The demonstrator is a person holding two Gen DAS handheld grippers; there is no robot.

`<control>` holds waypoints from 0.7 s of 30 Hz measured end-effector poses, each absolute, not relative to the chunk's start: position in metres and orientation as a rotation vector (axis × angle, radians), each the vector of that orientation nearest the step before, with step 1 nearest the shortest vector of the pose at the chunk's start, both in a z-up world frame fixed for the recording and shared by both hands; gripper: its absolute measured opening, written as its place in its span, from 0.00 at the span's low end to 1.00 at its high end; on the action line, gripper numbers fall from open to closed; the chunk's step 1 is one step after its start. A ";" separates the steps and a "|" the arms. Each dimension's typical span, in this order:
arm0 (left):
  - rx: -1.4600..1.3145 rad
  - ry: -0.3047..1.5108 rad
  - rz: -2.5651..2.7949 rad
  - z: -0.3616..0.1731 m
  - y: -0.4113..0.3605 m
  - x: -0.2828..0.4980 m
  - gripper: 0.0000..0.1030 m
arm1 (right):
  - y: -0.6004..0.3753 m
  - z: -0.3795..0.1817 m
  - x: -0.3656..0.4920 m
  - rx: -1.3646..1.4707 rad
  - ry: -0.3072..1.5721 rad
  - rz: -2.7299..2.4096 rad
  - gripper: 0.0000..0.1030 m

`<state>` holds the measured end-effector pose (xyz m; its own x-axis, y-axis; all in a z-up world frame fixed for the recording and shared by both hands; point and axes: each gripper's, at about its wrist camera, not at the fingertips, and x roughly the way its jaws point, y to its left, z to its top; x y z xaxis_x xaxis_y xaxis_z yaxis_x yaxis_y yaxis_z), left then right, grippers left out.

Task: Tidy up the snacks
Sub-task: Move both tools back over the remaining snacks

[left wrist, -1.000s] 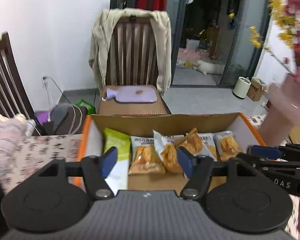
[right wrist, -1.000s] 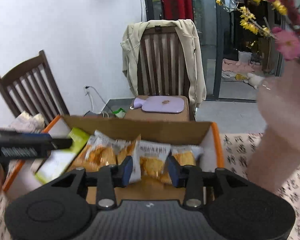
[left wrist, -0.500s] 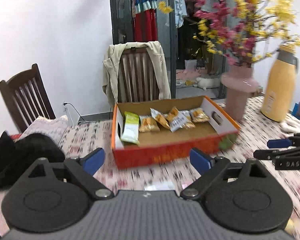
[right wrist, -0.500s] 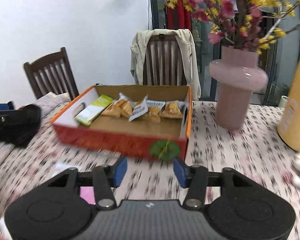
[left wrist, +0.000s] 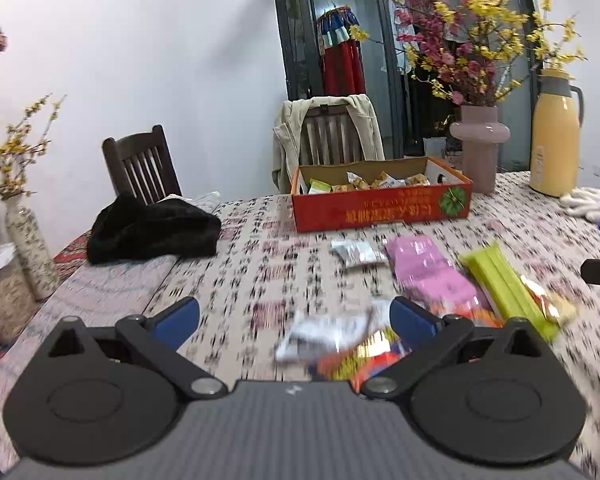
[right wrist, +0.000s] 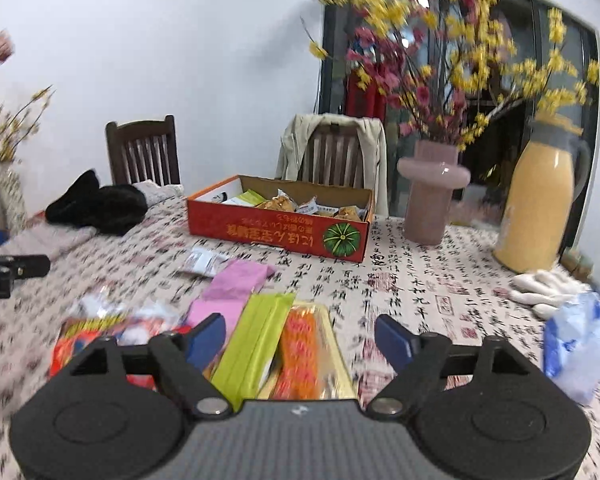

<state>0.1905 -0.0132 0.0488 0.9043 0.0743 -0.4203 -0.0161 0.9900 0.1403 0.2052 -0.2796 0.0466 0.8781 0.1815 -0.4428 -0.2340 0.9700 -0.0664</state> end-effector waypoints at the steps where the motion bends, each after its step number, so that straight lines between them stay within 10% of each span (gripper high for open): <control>1: 0.140 0.439 0.044 0.045 -0.014 0.181 1.00 | -0.276 0.043 0.195 -0.133 0.441 0.217 0.83; 21: 0.105 0.510 0.007 0.006 -0.015 0.105 1.00 | -0.261 0.010 0.096 -0.096 0.468 0.229 0.92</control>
<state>0.1050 -0.0155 0.0057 0.8729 0.0326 -0.4868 0.0199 0.9946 0.1022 0.0962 -0.2610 0.0105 0.8673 0.1961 -0.4575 -0.2401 0.9699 -0.0395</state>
